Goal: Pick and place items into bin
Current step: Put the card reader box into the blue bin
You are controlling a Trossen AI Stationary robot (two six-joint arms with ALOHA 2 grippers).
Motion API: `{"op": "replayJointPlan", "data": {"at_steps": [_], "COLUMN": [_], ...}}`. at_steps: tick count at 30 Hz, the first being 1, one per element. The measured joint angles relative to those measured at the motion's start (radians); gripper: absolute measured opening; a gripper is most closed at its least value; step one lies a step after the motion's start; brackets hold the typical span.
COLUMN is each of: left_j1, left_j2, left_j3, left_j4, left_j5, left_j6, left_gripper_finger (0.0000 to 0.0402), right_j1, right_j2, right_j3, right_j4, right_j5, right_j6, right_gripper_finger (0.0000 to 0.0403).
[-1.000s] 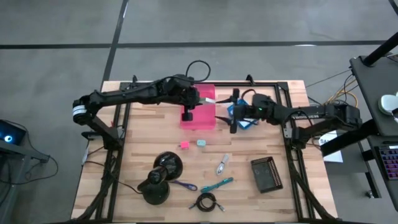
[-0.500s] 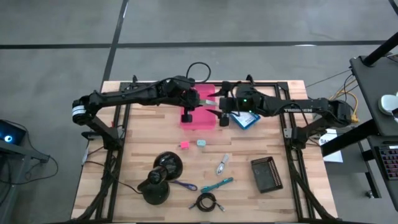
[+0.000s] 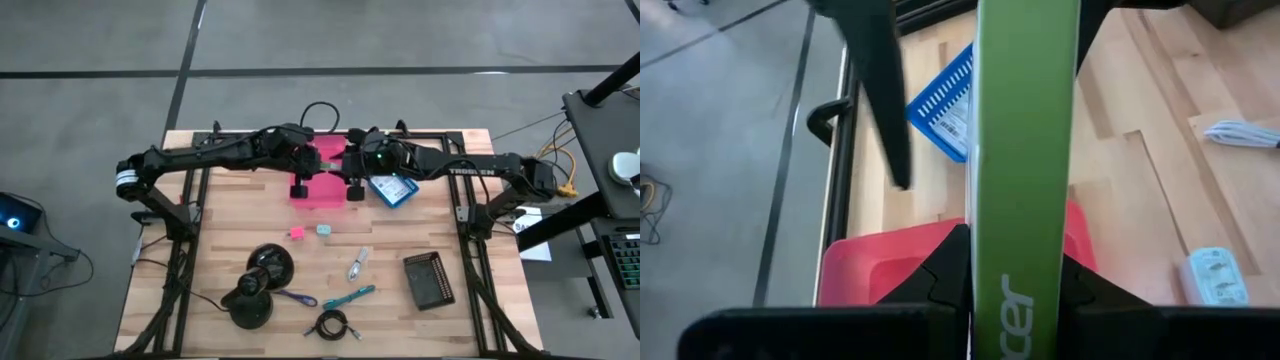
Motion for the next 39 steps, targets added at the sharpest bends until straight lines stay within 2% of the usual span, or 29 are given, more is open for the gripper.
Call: {"op": "replayJointPlan", "data": {"at_steps": [8, 16, 22, 29, 32, 39], "left_j1": [-0.001, -0.001, 0.0, 0.0, 0.0, 0.0], "left_j2": [-0.001, -0.001, -0.004, -0.019, -0.021, -0.021], "left_j3": [0.0, 0.0, 0.0, -0.001, -0.001, -0.001], "left_j4": [0.012, 0.003, -0.003, -0.004, 0.0, -0.008], "left_j5": [0.003, -0.102, -0.121, -0.183, -0.189, -0.192], "left_j6": [-0.006, -0.005, 0.023, 0.054, 0.055, 0.055], "left_gripper_finger": [0.0067, 0.0115, 0.0148, 0.0166, 0.0167, 0.0167], "right_j1": [0.001, -0.001, 0.003, 0.002, 0.002, 0.001], "right_j2": [-0.031, -0.068, -0.111, -0.142, -0.142, -0.141], "right_j3": [0.0, 0.0, 0.002, 0.093, 0.116, 0.071], "right_j4": [-0.051, -0.148, -0.278, -0.59, -0.714, -0.865], "right_j5": [-0.007, 0.036, 0.192, 0.337, 0.344, 0.346], "right_j6": [0.003, 0.056, 0.066, 0.031, -0.035, -0.162], "right_gripper_finger": [0.0031, 0.003, 0.003, 0.003, 0.003, 0.003]}}
